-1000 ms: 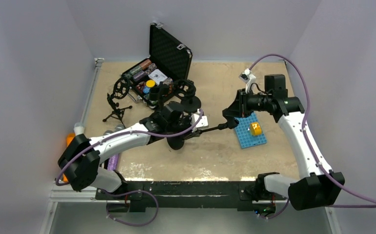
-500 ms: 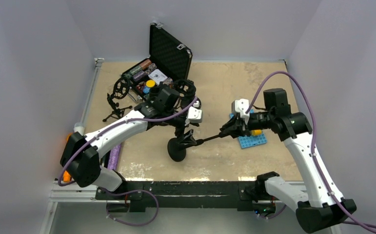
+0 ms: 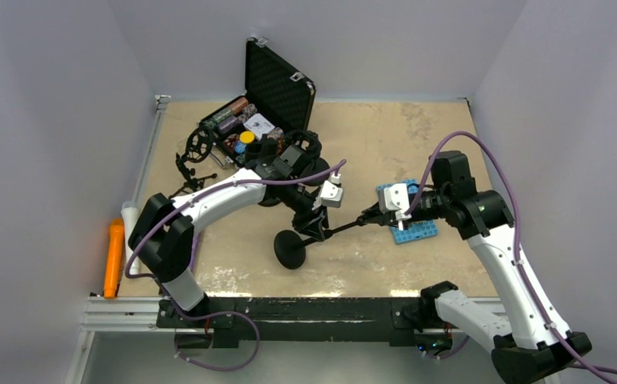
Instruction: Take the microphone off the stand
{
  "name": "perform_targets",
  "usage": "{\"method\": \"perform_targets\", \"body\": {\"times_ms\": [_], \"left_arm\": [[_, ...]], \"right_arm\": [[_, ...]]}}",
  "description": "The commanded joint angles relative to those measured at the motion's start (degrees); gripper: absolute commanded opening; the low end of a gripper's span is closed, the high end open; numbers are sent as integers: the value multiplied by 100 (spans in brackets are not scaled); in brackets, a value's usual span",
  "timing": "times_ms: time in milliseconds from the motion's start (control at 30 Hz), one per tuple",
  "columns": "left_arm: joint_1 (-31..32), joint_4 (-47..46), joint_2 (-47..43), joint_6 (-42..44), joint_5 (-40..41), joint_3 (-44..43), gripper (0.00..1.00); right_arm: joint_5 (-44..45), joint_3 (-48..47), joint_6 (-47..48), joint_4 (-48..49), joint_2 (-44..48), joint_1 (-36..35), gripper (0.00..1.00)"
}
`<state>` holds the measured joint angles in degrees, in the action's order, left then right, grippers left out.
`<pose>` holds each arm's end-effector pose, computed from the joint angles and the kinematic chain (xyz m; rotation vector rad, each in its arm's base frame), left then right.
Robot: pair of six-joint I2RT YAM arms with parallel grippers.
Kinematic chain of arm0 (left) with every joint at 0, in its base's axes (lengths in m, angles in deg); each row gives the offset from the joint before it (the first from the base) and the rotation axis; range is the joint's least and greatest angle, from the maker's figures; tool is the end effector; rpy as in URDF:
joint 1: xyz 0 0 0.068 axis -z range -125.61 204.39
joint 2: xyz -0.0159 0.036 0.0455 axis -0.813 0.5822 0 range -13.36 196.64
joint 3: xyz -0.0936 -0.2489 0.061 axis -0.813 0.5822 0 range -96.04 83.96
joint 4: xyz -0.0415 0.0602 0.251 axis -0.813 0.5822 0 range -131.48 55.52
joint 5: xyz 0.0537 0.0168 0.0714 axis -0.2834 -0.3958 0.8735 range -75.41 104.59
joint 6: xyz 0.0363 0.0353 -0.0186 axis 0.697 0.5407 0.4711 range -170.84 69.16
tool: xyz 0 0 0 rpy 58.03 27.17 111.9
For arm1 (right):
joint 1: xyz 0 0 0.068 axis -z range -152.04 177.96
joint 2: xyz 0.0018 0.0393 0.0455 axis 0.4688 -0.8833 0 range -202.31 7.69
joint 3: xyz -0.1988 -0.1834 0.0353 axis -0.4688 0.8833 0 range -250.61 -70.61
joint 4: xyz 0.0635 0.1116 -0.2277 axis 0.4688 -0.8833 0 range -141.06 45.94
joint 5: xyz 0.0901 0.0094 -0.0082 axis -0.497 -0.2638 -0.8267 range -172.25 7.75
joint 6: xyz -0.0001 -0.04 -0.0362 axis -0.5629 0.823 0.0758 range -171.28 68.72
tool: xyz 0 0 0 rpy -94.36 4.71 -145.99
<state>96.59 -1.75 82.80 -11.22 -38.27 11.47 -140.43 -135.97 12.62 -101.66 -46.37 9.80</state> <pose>0.2325 -0.2491 0.2472 1.8153 1.6569 -1.2258 0.1404 0.0778 0.3669 -1.6356 1.2057 0.7074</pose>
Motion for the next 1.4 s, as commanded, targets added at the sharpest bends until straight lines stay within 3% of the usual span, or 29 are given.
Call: {"method": "perform_targets", "body": {"times_ms": [0,67,200,333,433,467,533,700,833,967,1100,1200,1367], "left_arm": [[54,-475,-172,-286,-187,93,38],[56,-557,-263,-377,-52,125,26],[52,-1222,-726,-779,404,443,2],[81,-2179,-1190,-1416,1400,972,0],[249,-3288,-1686,-2027,3155,1618,0],[362,-3693,-1863,-2125,3902,1881,0],[509,-3873,-2057,-2200,4430,2134,0],[528,-3333,-1970,-2527,4102,2059,0],[493,-3139,-1985,-2491,2904,1977,47],[316,-2319,-1812,-2039,1854,1437,65],[58,-1291,-1455,-1245,805,699,68],[-31,-1199,-1321,-985,382,466,69],[-28,-796,-868,-732,-176,81,69]], "right_arm": [[119,119,-31,502,112,-13,0],[196,173,-790,816,100,-13,0],[668,-6,-3259,1760,-191,103,0],[968,-710,-5891,1525,-1130,517,0],[1009,-911,-7688,1202,-1799,1051,0],[1053,-702,-8191,1322,-1794,1258,0],[1207,-611,-8424,1175,-1886,1460,0],[1148,-673,-8245,1250,-1995,1584,0],[808,-793,-7711,1435,-1967,1546,0],[518,-1135,-6416,1242,-1865,1275,0],[-181,-1630,-3781,-68,-1808,746,0],[-464,-1617,-1819,-679,-1410,449,0],[-492,-1026,-808,-122,-660,348,0]]}}
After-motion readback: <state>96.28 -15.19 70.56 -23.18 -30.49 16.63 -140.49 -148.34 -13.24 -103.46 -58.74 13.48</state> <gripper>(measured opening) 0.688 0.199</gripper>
